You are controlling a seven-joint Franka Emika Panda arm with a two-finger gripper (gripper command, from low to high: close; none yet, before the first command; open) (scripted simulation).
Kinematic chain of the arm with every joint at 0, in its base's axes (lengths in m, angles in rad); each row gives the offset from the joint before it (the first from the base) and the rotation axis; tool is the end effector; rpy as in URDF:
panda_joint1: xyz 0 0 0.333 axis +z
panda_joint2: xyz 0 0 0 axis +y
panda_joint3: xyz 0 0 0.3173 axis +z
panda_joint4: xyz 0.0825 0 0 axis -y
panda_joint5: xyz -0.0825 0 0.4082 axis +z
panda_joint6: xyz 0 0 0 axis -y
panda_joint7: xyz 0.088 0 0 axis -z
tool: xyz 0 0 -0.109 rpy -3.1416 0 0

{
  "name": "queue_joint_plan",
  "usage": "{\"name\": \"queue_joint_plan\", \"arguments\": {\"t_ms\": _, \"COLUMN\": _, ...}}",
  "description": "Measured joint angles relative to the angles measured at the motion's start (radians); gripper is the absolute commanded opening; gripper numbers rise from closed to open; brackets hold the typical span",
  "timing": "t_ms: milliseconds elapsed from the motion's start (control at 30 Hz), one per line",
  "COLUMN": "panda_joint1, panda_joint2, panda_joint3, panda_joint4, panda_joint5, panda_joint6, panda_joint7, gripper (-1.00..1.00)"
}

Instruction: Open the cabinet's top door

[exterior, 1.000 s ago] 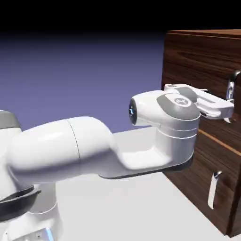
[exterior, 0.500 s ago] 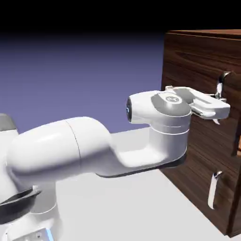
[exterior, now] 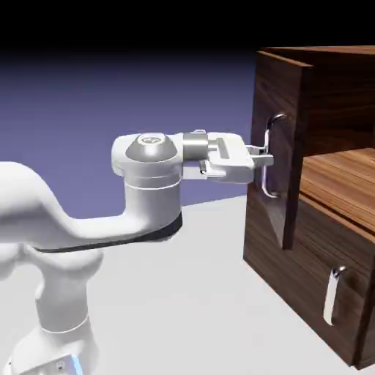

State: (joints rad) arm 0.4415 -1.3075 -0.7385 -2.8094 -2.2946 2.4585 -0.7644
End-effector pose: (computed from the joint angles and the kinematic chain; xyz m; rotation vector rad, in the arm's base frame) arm 0.3087 -0.1073 0.5299 0.9213 1.2792 0.2532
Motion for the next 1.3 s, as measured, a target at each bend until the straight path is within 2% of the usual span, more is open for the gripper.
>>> {"name": "queue_joint_plan", "arguments": {"t_ms": 300, "panda_joint1": -0.141, "panda_joint2": -0.149, "panda_joint3": 0.326, "panda_joint4": -0.185, "panda_joint5": 0.331, "panda_joint6": -0.185, "panda_joint7": -0.047, "gripper": -1.00}}
{"name": "queue_joint_plan", "arguments": {"t_ms": 667, "panda_joint1": -0.126, "panda_joint2": -0.247, "panda_joint3": 0.725, "panda_joint4": -0.260, "panda_joint5": 0.739, "panda_joint6": -0.408, "panda_joint7": -0.084, "gripper": -1.00}}
{"name": "queue_joint_plan", "arguments": {"t_ms": 1067, "panda_joint1": 0.296, "panda_joint2": -0.254, "panda_joint3": 0.668, "panda_joint4": -0.259, "panda_joint5": 0.654, "panda_joint6": -0.852, "panda_joint7": -0.083, "gripper": -1.00}}
{"name": "queue_joint_plan", "arguments": {"t_ms": 1300, "panda_joint1": 0.334, "panda_joint2": -0.067, "panda_joint3": 0.912, "panda_joint4": -0.187, "panda_joint5": 0.902, "panda_joint6": -1.026, "panda_joint7": 0.034, "gripper": -1.00}}
